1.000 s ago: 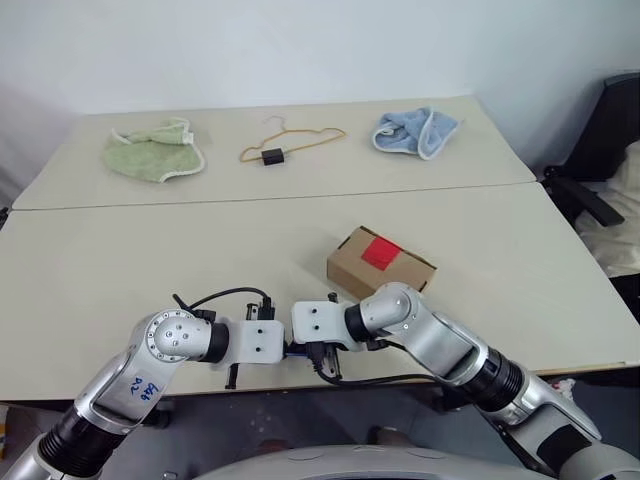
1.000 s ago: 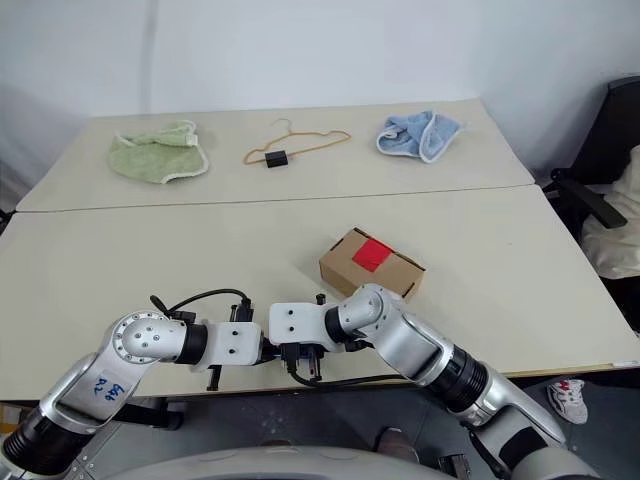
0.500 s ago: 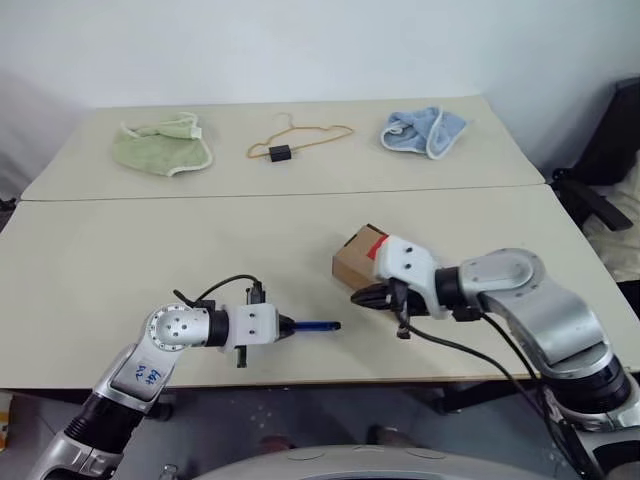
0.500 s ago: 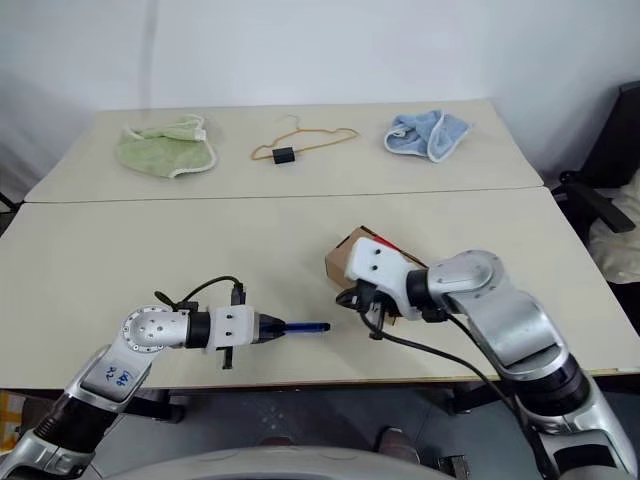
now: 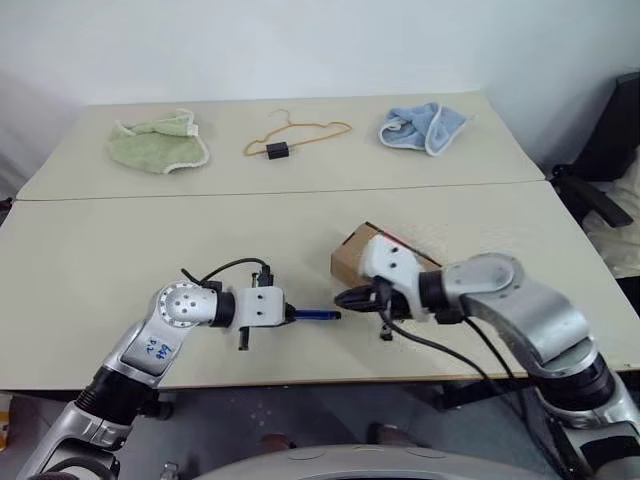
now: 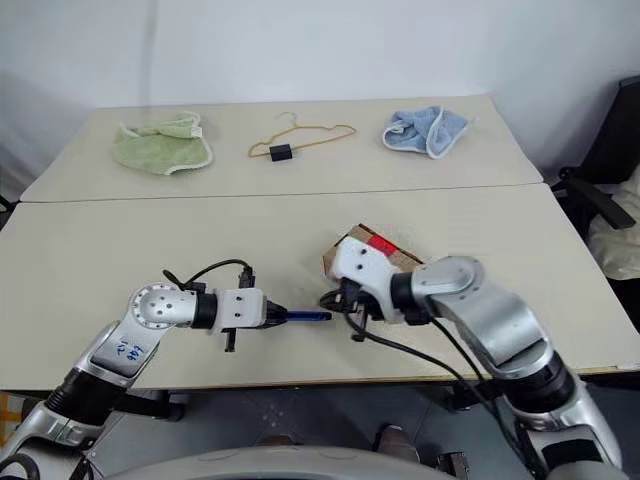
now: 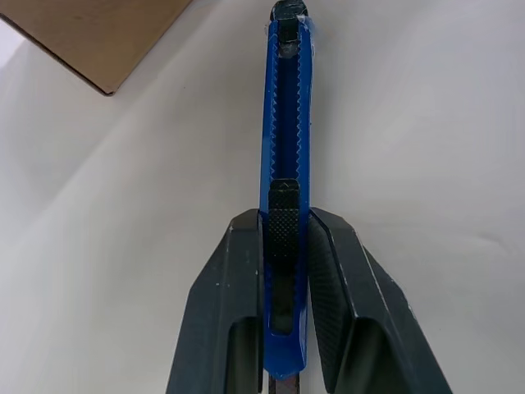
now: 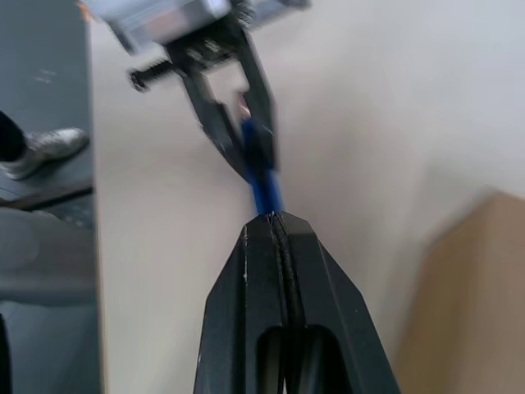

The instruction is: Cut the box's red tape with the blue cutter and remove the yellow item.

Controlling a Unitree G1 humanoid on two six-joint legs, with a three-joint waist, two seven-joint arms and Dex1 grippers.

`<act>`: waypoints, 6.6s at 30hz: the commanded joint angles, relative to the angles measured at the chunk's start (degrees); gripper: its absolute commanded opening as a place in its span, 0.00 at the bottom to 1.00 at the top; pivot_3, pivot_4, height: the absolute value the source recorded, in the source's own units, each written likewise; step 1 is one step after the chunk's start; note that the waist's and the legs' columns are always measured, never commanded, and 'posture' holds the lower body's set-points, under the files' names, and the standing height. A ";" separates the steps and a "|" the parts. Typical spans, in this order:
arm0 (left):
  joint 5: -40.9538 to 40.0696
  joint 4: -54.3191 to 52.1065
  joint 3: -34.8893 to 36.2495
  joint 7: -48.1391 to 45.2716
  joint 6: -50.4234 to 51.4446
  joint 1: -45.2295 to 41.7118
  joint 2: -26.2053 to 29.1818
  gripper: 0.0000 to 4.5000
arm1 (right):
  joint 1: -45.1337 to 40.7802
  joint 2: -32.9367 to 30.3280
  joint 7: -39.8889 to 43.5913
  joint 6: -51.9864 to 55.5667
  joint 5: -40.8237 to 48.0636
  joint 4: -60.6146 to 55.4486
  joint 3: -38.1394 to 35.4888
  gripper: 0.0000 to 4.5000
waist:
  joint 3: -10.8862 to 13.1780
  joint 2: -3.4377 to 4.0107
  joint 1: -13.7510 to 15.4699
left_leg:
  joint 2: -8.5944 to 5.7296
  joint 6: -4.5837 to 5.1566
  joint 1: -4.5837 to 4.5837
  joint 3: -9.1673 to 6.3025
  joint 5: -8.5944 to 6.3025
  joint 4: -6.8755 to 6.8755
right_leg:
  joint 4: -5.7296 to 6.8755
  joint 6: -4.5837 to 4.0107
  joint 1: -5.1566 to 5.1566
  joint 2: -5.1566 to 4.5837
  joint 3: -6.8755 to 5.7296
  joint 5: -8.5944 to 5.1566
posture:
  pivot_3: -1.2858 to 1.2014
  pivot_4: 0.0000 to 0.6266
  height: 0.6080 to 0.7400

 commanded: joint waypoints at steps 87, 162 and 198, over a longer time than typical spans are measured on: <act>-2.21 31.14 8.12 17.68 -46.25 -24.34 -17.57 0.10 | -29.40 -4.09 -9.32 24.43 22.26 27.26 -16.40 0.47 | 1.16 -0.82 0.01 | -0.04 -0.11 -2.13 0.64 0.22 0.99 | 0.27 0.59 -1.87 -0.16 -0.54 0.82 | 0.52 0.24 1.00; -23.00 20.19 7.65 2.31 30.72 -33.56 -23.22 0.00 | -11.85 -9.56 -28.89 34.79 36.61 4.56 -50.10 0.03 | 1.16 -0.83 0.19 | -0.07 -0.05 -1.88 1.04 0.19 1.13 | 0.75 0.58 -1.97 -0.15 0.03 0.83 | 0.52 0.24 1.00; -18.58 22.57 -3.04 1.68 50.28 -38.21 -21.73 0.00 | -16.91 -22.63 -19.47 26.01 33.46 14.54 -23.98 0.03 | 1.15 -0.83 0.24 | -0.09 0.00 -1.85 1.07 0.16 1.22 | 0.81 0.57 -1.96 -0.15 0.12 0.85 | 0.52 0.24 1.00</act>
